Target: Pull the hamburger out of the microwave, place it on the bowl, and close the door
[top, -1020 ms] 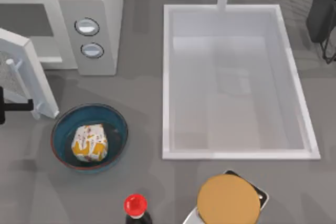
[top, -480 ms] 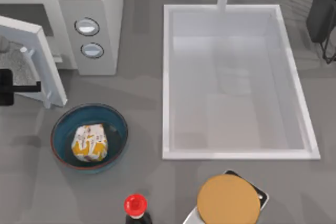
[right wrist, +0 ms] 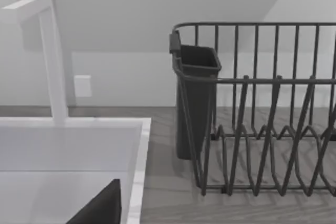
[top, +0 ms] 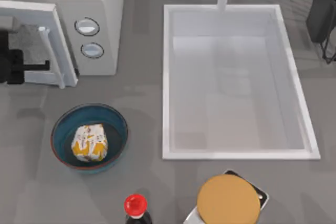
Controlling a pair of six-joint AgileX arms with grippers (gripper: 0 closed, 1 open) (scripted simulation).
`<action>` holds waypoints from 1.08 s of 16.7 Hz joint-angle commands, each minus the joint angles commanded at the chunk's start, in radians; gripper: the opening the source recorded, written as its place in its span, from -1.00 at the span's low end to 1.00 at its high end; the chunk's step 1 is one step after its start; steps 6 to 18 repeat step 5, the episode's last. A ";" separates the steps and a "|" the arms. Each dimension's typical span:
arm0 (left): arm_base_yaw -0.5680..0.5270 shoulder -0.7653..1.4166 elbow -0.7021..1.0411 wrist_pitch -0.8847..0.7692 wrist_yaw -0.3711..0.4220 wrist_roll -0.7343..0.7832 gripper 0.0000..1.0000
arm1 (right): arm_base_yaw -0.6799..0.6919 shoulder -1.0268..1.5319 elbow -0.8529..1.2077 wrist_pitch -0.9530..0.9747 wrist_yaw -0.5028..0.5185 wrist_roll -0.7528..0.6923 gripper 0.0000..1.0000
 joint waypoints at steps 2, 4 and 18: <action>-0.006 0.071 0.082 -0.007 -0.003 -0.003 -1.00 | 0.000 0.000 0.000 0.000 0.000 0.000 1.00; -0.009 0.111 0.123 -0.011 -0.005 -0.005 -1.00 | 0.000 0.000 0.000 0.000 0.000 0.000 1.00; -0.009 0.115 0.127 -0.011 -0.005 -0.006 -1.00 | 0.000 0.000 0.000 0.000 0.000 0.000 1.00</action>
